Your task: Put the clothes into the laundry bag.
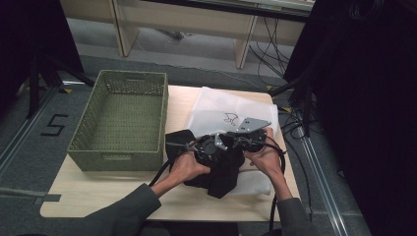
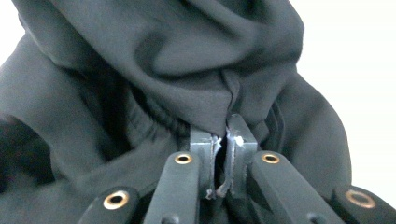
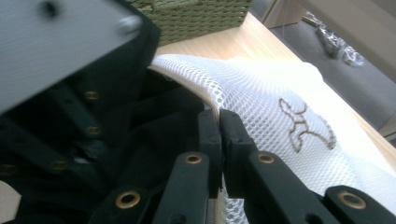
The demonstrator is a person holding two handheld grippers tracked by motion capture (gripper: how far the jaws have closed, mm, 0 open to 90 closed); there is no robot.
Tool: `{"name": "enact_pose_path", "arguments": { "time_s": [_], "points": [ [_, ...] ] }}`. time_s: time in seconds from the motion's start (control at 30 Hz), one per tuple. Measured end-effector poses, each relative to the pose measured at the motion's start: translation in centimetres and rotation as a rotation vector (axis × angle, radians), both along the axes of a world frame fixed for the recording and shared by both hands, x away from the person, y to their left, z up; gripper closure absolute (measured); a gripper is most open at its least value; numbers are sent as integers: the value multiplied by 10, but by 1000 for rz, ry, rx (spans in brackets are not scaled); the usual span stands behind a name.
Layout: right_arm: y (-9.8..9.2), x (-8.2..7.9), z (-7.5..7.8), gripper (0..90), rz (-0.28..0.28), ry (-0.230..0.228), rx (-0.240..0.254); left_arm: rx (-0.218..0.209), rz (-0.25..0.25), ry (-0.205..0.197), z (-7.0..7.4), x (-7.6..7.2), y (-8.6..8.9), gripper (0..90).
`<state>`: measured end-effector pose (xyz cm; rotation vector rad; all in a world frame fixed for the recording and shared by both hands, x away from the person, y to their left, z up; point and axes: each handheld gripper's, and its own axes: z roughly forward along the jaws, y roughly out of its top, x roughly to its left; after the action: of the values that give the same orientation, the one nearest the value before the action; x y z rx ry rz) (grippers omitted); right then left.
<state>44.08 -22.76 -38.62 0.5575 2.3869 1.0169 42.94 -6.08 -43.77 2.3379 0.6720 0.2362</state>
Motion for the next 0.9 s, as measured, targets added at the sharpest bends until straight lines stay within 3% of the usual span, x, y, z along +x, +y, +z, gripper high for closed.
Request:
{"name": "enact_pose_path", "arguments": {
  "time_s": [0.03, 0.07, 0.17, 0.23, 0.33, 0.4, 0.5, 0.57, 0.67, 0.73, 0.77, 0.8, 0.83, 0.9],
  "points": [
    [1, -1, -1, 889, -6, 4, 4, -12, 18, -2, 0, 3, -1, 848],
    [1, -2, -1, 889, -14, 15, 6, -8, 28, -35, 0, 9, -3, 850],
    [2, -3, -2, 890, -6, 22, -1, -54, 67, -1, -6, 22, -5, 849],
    [1, -3, -2, 890, 2, 12, 0, -66, 100, -3, -10, 25, -7, 848],
    [0, -3, -3, 890, -6, 21, 0, -44, 81, 5, -11, 29, -6, 841],
    [0, -3, -5, 890, -10, 25, 0, -64, 98, 21, -12, 29, -7, 833],
    [-1, -1, -7, 890, -2, 13, -11, -96, 102, 5, -11, 24, -8, 781],
    [-3, -1, -8, 890, -7, 17, -10, -89, 75, -2, -4, 18, -5, 723],
    [-5, -1, -9, 890, -31, 23, 1, -114, 28, 2, 10, 7, 1, 625],
    [-7, 0, -9, 890, -34, 13, 6, -79, -26, 5, 23, 2, 10, 567],
    [-7, 0, -9, 890, -40, 22, 7, -105, -20, 8, 28, -1, 14, 540],
    [-7, 1, -9, 890, -26, 12, 3, -104, -30, 7, 34, -2, 19, 520],
    [-8, 0, -9, 890, -40, 15, 6, -132, -8, 1, 39, -3, 23, 503],
    [-7, -1, -8, 889, -44, 26, 7, -120, 2, -31, 52, 0, 35, 494]
  ]
}}
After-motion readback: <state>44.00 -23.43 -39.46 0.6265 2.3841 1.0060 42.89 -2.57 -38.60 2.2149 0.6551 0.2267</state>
